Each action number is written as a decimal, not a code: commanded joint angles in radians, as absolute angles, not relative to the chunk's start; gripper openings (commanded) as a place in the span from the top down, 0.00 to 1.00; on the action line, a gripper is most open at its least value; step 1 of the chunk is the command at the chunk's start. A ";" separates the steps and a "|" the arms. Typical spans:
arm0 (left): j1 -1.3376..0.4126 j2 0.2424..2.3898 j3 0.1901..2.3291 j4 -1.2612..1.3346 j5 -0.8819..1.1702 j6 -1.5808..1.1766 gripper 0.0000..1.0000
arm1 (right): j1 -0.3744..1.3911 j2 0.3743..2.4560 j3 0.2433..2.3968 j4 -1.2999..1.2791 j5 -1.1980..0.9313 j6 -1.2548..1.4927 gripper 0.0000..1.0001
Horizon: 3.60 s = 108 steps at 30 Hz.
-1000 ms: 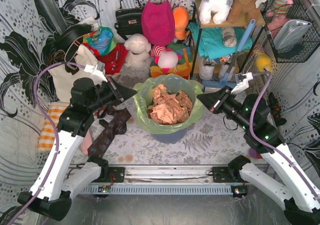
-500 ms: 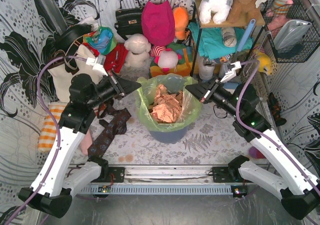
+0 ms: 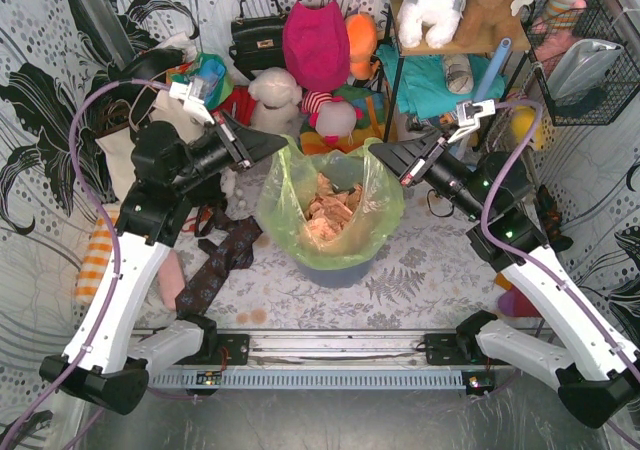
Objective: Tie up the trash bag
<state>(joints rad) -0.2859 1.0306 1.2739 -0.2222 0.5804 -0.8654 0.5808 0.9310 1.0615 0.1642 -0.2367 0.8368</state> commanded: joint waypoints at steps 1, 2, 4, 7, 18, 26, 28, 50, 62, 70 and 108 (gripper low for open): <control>-0.282 1.046 1.356 -0.146 0.610 -0.844 1.00 | 0.577 0.938 1.129 0.238 -0.249 0.798 1.00; -0.282 1.054 1.369 -0.143 0.609 -0.843 1.00 | 0.577 0.941 1.139 0.243 -0.246 0.793 1.00; -0.282 1.065 1.394 -0.142 0.602 -0.839 1.00 | 0.578 0.948 1.161 0.241 -0.229 0.781 1.00; -0.281 1.080 1.415 -0.132 0.588 -0.837 1.00 | 0.577 0.962 1.191 0.217 -0.192 0.754 1.00; -0.281 1.154 1.332 -0.017 0.567 -0.857 1.00 | 0.577 0.989 1.137 0.209 -0.078 0.678 1.00; -0.281 1.297 1.383 -0.035 0.504 -0.817 1.00 | 0.577 1.052 1.124 0.197 0.072 0.585 1.00; -0.280 1.343 1.393 -0.040 0.490 -0.813 1.00 | 0.577 1.084 1.121 0.206 0.102 0.563 1.00; -0.273 1.497 1.538 0.236 0.522 -0.978 1.00 | 0.558 1.269 1.277 0.360 -0.017 0.532 1.00; -0.279 1.220 1.310 0.413 0.706 -1.085 1.00 | 0.558 1.039 1.091 0.446 -0.181 0.660 1.00; -0.282 1.023 1.230 0.181 0.697 -0.994 1.00 | 0.558 0.862 1.022 0.357 -0.235 0.671 1.00; -0.280 0.893 1.278 0.167 0.496 -0.916 0.75 | 0.558 0.785 1.066 0.355 -0.114 0.608 0.84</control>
